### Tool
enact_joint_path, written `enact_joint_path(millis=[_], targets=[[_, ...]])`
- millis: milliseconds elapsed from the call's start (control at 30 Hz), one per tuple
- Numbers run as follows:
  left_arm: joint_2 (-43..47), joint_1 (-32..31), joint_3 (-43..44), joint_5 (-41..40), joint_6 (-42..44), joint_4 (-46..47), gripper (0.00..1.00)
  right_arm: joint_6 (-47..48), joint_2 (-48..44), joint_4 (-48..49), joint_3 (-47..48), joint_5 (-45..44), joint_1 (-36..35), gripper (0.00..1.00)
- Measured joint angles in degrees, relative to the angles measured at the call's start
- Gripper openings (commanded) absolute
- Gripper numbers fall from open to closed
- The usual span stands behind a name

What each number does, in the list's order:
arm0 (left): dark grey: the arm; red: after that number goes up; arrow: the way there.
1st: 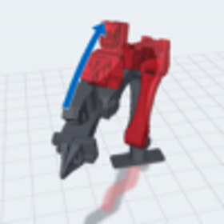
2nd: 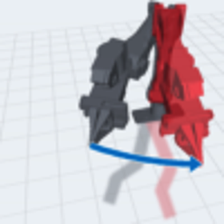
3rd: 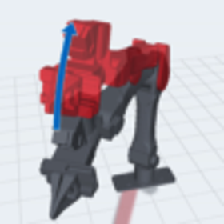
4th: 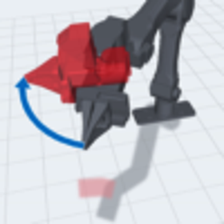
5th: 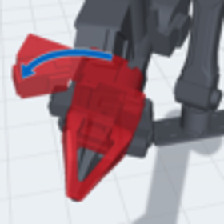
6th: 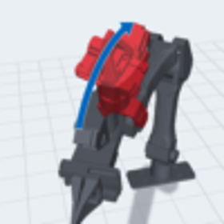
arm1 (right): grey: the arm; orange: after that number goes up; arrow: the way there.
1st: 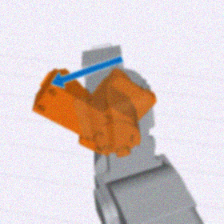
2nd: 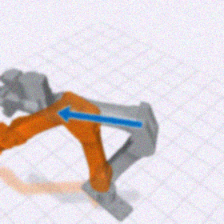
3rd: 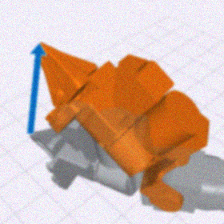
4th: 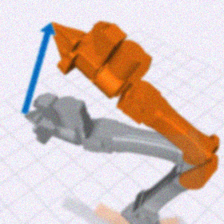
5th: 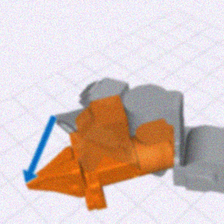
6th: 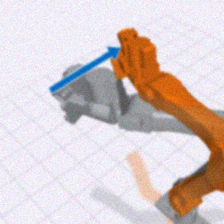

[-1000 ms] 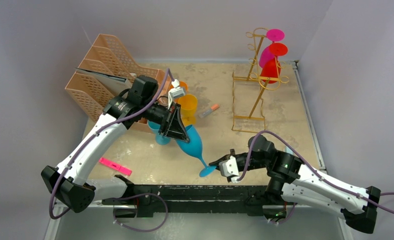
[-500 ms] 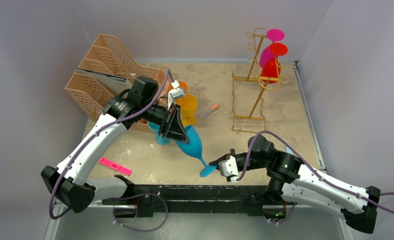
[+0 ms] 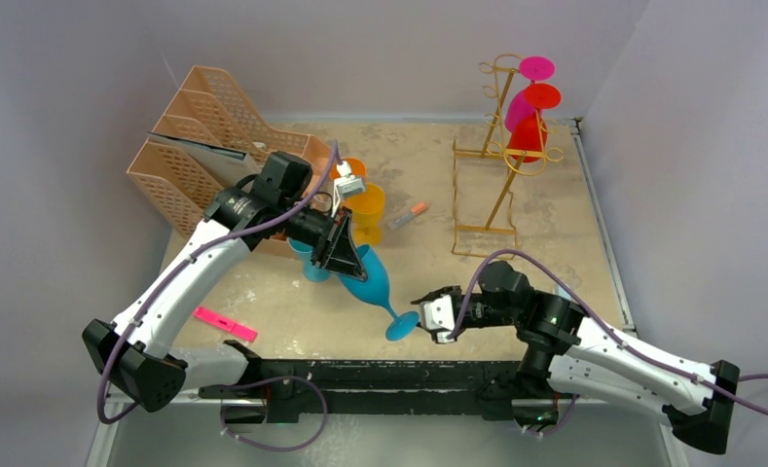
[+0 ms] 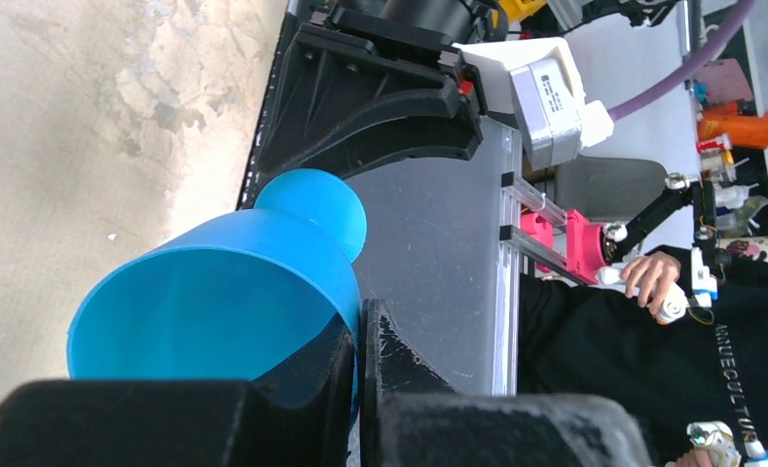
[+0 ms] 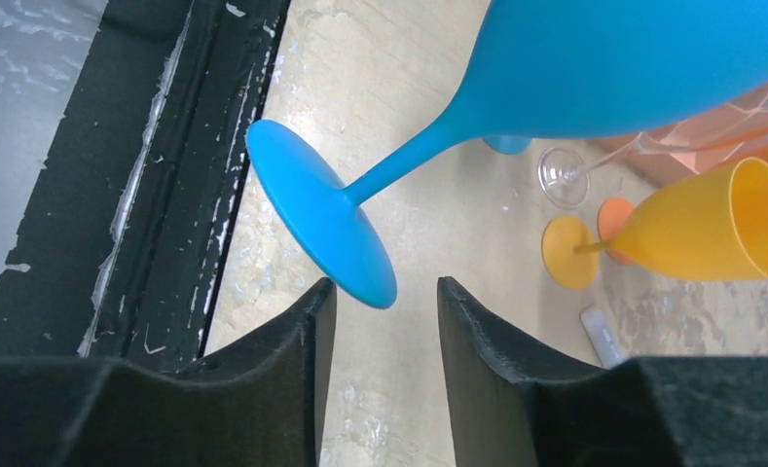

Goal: Take the wine glass off the wine glass rack
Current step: Place the wine glass at the center of the board.

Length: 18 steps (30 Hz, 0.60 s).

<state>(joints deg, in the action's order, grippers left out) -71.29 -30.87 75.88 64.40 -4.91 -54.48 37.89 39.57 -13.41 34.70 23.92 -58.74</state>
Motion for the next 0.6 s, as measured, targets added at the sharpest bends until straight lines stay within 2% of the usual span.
enact_joint_path(millis=[167, 333, 433, 600], targets=[[-0.2, 0.0, 0.2, -3.3, -0.2, -0.5, 0.00, -0.9, -1.0, -1.0, 0.0, -2.1, 0.0, 0.52], [-0.7, 0.0, 0.4, -12.0, -1.9, -0.5, 0.00, -4.3, -2.8, -0.4, -0.1, -6.6, 0.0, 0.55], [-2.6, -0.1, 0.4, -17.0, -3.1, -0.6, 0.00, -8.9, -4.7, 1.3, -0.6, -11.8, 0.0, 0.64], [-4.2, -3.3, 0.4, -27.9, -5.0, -0.5, 0.00, -20.8, -6.1, 1.8, -0.4, -23.2, 0.0, 0.70]])
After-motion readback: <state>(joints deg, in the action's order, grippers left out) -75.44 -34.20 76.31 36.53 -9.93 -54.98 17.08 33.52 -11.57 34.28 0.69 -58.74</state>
